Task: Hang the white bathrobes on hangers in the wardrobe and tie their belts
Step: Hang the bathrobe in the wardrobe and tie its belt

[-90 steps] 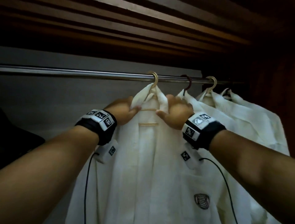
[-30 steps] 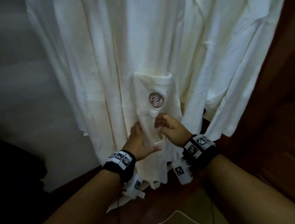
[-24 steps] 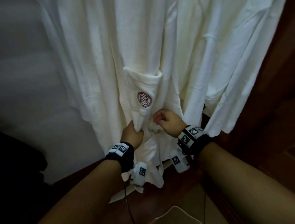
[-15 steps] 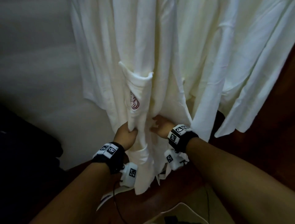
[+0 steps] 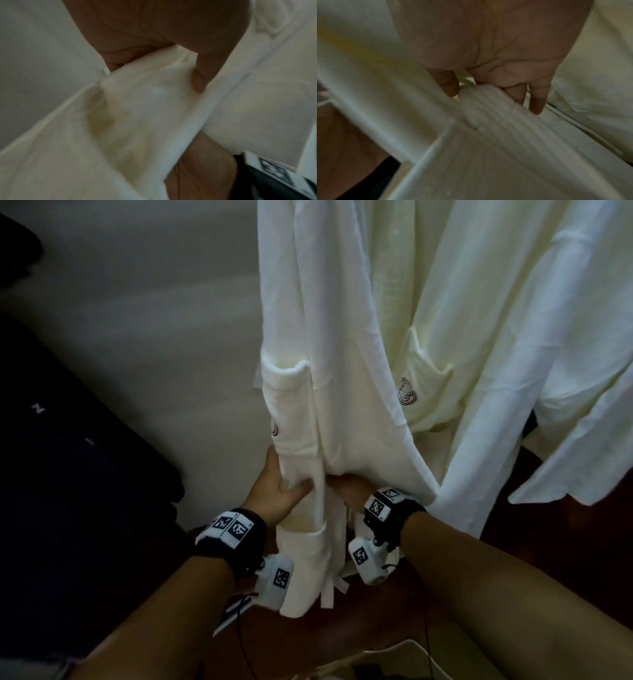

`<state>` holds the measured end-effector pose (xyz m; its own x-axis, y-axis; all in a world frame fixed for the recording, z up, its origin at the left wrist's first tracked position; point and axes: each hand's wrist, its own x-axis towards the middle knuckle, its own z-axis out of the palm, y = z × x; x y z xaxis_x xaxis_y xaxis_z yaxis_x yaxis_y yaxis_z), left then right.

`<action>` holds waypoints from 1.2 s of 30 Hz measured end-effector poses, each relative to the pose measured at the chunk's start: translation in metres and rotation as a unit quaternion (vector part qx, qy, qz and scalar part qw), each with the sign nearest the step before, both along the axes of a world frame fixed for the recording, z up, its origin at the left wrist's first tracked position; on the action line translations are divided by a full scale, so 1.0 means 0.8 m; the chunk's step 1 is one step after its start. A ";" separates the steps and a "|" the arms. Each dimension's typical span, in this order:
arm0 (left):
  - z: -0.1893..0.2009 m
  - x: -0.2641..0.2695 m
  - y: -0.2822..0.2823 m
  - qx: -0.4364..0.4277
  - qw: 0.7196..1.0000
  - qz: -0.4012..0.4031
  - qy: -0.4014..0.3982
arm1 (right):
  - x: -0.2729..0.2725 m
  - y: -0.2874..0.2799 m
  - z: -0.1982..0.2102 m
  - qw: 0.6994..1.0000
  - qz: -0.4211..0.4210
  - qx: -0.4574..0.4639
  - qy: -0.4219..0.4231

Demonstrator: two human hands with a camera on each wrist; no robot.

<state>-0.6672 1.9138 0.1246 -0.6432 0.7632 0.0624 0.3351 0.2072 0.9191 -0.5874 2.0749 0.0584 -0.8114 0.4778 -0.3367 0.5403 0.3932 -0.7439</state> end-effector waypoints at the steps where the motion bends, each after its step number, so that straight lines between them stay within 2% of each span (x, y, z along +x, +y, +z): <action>1: 0.004 0.002 0.002 0.011 1.000 -0.006 0.020 | 0.008 -0.004 0.004 0.999 -0.027 -0.034 0.014; 4: 0.016 0.007 0.024 -0.010 0.994 0.018 0.111 | 0.038 -0.006 0.023 0.994 -0.057 -0.079 0.047; 8: 0.020 0.004 0.064 -0.078 0.977 0.045 0.193 | 0.123 0.007 0.057 0.993 -0.050 -0.059 0.085; 12: 0.024 0.016 0.100 -0.100 0.978 0.047 0.176 | 0.201 -0.004 0.114 0.967 -0.041 -0.159 0.196; 13: 0.023 0.018 0.108 -0.089 0.983 0.027 0.155 | 0.213 -0.012 0.129 0.958 -0.020 -0.190 0.216; 15: 0.021 0.023 0.120 -0.073 0.989 -0.069 0.107 | 0.222 -0.028 0.145 0.953 0.004 -0.211 0.217; 17: 0.013 0.016 0.127 -0.050 0.985 -0.161 0.027 | 0.217 -0.039 0.142 0.962 -0.003 -0.176 0.206; 18: 0.013 0.007 0.128 -0.030 0.987 -0.156 -0.028 | 0.211 -0.039 0.135 0.967 -0.024 -0.151 0.202; 20: 0.010 -0.021 0.126 0.014 0.994 -0.059 -0.090 | 0.199 -0.037 0.119 0.969 -0.058 -0.121 0.206; 23: 0.007 -0.087 0.121 0.046 0.988 0.141 0.034 | 0.181 -0.038 0.104 0.966 -0.090 -0.102 0.218; 24: 0.009 -0.112 0.121 0.020 0.983 0.172 0.056 | 0.174 -0.040 0.102 0.966 -0.103 -0.090 0.217; 26: 0.015 -0.148 0.127 -0.014 0.980 0.196 0.040 | 0.159 -0.041 0.099 0.965 -0.135 -0.069 0.216; 28: 0.023 -0.179 0.134 -0.014 0.978 0.204 0.033 | 0.142 -0.040 0.097 0.958 -0.156 -0.060 0.232; 31: 0.028 -0.208 0.140 -0.005 0.985 0.170 0.020 | 0.117 -0.039 0.097 0.956 -0.169 -0.035 0.239; 34: 0.044 -0.198 0.126 -0.114 0.982 0.074 0.134 | 0.091 -0.048 0.093 0.963 -0.167 -0.001 0.211; 36: 0.055 -0.168 0.108 -0.136 0.974 -0.024 0.179 | 0.067 -0.059 0.086 0.969 -0.167 0.004 0.185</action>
